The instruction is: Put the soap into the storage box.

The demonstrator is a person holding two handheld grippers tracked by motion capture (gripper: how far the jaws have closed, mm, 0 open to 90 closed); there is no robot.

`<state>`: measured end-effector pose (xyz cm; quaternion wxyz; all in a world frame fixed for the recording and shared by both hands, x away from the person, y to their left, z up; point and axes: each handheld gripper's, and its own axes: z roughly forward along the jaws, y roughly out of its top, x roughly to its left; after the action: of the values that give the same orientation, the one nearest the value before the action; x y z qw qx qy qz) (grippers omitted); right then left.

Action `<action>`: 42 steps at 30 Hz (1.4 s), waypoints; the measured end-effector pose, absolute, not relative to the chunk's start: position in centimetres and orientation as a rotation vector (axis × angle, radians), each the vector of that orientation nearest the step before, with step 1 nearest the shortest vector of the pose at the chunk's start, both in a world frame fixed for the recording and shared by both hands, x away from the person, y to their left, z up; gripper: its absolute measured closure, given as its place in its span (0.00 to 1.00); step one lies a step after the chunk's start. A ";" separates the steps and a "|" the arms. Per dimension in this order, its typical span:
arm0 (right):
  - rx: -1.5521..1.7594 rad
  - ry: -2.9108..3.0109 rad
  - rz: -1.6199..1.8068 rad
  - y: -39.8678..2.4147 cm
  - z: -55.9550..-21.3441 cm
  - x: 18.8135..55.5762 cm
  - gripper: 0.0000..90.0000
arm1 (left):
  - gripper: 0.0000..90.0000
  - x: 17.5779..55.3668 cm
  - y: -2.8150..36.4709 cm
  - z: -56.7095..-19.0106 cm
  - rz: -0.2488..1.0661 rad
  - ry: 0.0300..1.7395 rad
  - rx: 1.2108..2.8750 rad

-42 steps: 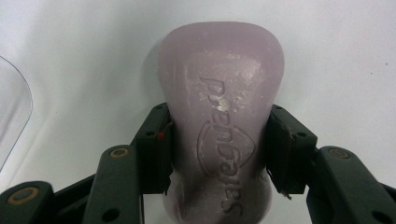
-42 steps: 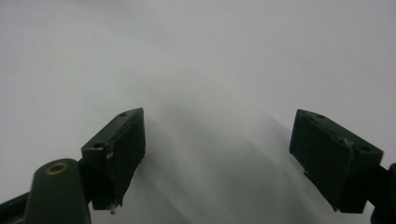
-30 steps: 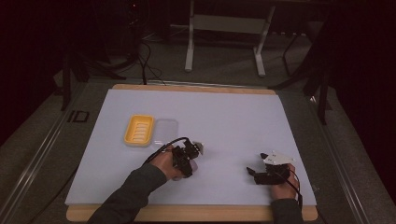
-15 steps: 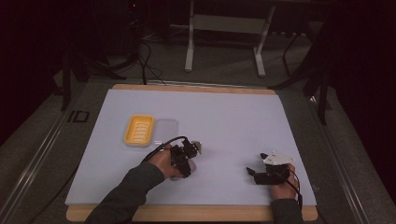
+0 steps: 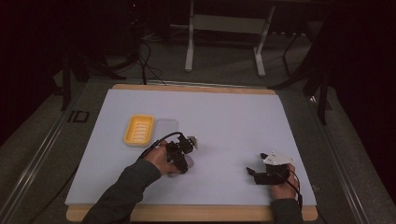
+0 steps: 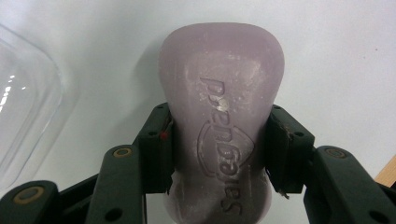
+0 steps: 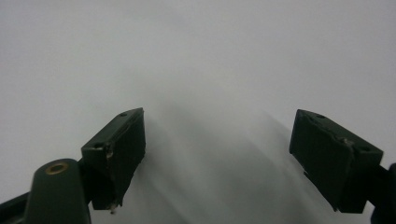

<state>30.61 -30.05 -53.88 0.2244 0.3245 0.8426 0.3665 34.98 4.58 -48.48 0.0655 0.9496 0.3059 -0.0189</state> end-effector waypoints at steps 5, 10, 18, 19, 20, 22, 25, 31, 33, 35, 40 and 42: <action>0.895 2.324 1.013 -30.1 -53.9 30.6 0.20 | 0.55 35.3 5.1 -48.1 -0.053 0.933 2.853; 0.895 2.324 1.013 -30.1 -53.9 30.6 0.20 | 0.55 35.4 5.6 -47.7 -0.045 0.949 2.835; 0.895 2.324 1.012 -30.1 -53.9 30.6 0.20 | 0.55 35.7 6.2 -47.3 -0.036 0.970 2.818; 0.899 2.323 1.013 -30.1 -53.9 30.6 0.20 | 0.55 35.7 6.3 -47.2 -0.035 0.969 2.820; 0.896 2.324 1.013 -30.1 -53.9 30.6 0.20 | 0.55 35.8 6.4 -47.2 -0.033 0.977 2.817; 0.895 2.324 1.011 -30.1 -53.9 30.6 0.20 | 0.55 35.8 6.6 -47.0 -0.030 0.985 2.810; 0.895 2.323 1.013 -30.1 -53.9 30.6 0.20 | 0.55 36.0 6.8 -46.8 -0.026 0.995 2.799; 0.895 2.322 1.013 -30.1 -53.9 30.6 0.20 | 0.55 36.2 7.4 -46.3 -0.021 1.009 2.784; 0.895 2.322 1.013 -30.1 -53.9 30.6 0.20 | 0.55 36.3 7.5 -46.2 -0.015 1.014 2.781; 0.895 2.322 1.013 -30.1 -53.9 30.6 0.20 | 0.55 36.3 7.7 -46.0 -0.014 1.024 2.770; 0.894 2.322 1.013 -30.1 -53.9 30.6 0.20 | 0.55 36.6 8.3 -45.5 -0.006 1.039 2.750; 0.894 2.322 1.013 -30.1 -53.9 30.6 0.20 | 0.55 36.6 8.5 -45.4 -0.002 1.046 2.746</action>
<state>30.59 -30.06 -53.87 0.2254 0.3243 0.8420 0.3674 36.63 8.51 -45.38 0.1013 0.9297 0.3541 -0.0007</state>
